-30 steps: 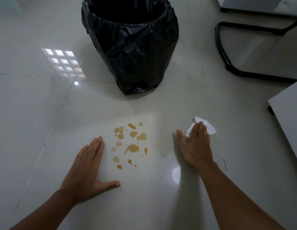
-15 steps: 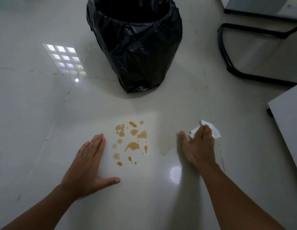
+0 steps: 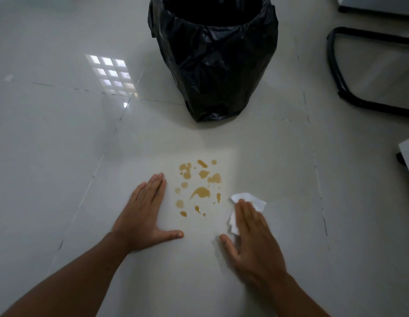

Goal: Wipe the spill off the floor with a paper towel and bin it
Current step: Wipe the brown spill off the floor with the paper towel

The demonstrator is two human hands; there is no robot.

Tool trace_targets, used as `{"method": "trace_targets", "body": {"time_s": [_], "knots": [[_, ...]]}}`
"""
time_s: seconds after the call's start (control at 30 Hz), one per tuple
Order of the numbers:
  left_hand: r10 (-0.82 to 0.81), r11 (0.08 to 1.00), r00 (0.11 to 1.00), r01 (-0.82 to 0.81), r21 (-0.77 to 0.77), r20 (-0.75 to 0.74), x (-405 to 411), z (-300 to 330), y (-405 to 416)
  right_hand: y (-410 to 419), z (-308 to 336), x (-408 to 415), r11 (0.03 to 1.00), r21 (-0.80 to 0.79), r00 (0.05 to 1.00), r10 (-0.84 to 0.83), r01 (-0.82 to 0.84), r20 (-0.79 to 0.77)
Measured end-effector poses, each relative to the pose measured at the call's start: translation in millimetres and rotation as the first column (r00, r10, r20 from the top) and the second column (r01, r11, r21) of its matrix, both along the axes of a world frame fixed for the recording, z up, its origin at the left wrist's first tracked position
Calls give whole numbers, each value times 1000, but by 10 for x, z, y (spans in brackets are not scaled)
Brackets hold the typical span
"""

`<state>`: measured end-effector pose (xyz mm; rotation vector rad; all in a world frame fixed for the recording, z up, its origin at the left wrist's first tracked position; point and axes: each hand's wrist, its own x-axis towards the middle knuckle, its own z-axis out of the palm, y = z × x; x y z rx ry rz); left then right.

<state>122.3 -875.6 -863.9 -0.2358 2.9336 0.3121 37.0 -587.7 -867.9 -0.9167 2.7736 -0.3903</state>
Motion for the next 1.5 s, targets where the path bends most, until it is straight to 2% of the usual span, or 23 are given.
{"method": "trace_targets", "body": {"time_s": [0.17, 0.23, 0.33, 0.4, 0.47, 0.53, 0.6, 0.83, 1.03, 1.17, 1.3, 1.37, 1.43, 1.5], "knots": [[11, 1000, 1000, -11, 16, -29, 10, -34, -20, -572, -31, -426, 955, 2, 953, -296, 296, 63], [6, 1000, 999, -5, 26, -32, 16, -54, -12, -581, -7, -270, 976, -19, 973, -215, 217, 86], [-9, 998, 999, 11, 59, -32, 48, -45, -56, -201, 84, -1, 993, 16, 990, 113, -115, 79], [10, 999, 999, -9, 38, -32, 67, -24, -60, -24, 85, -94, 975, 56, 976, 216, -217, 13], [77, 997, 996, -77, 2, -36, 63, -14, -19, -52, 69, -324, 985, 69, 987, 161, -160, -7], [131, 991, 991, -131, 1, -26, 97, -40, 22, -202, 80, -471, 998, 47, 999, 37, -38, 37], [143, 990, 989, -143, 20, -26, 118, -40, -12, -379, 66, -526, 1000, 22, 996, 11, -13, 85], [106, 994, 993, -105, 10, -43, 152, -69, -72, -579, 103, -915, 990, -45, 971, 143, -136, 193], [101, 995, 994, -101, -2, -42, 132, -85, -74, -769, 220, -1242, 979, -145, 939, 180, -143, 293], [106, 994, 994, -106, -8, -28, 120, -74, -63, -798, 161, -1301, 967, -202, 949, 200, -152, 243], [112, 994, 993, -112, 0, -29, 126, -76, -56, -748, 112, -1319, 954, -299, 983, 40, 15, 177], [112, 994, 993, -112, -1, -26, 124, -78, -62, -775, 105, -1312, 969, -245, 984, 25, 20, 179], [111, 994, 993, -111, 3, -32, 122, -81, -65, -844, 122, -1320, 988, -148, 981, 80, -53, 179], [110, 994, 993, -110, -2, -34, 120, -83, -65, -954, 157, -1344, 983, -131, 975, 152, -131, 160]]}}
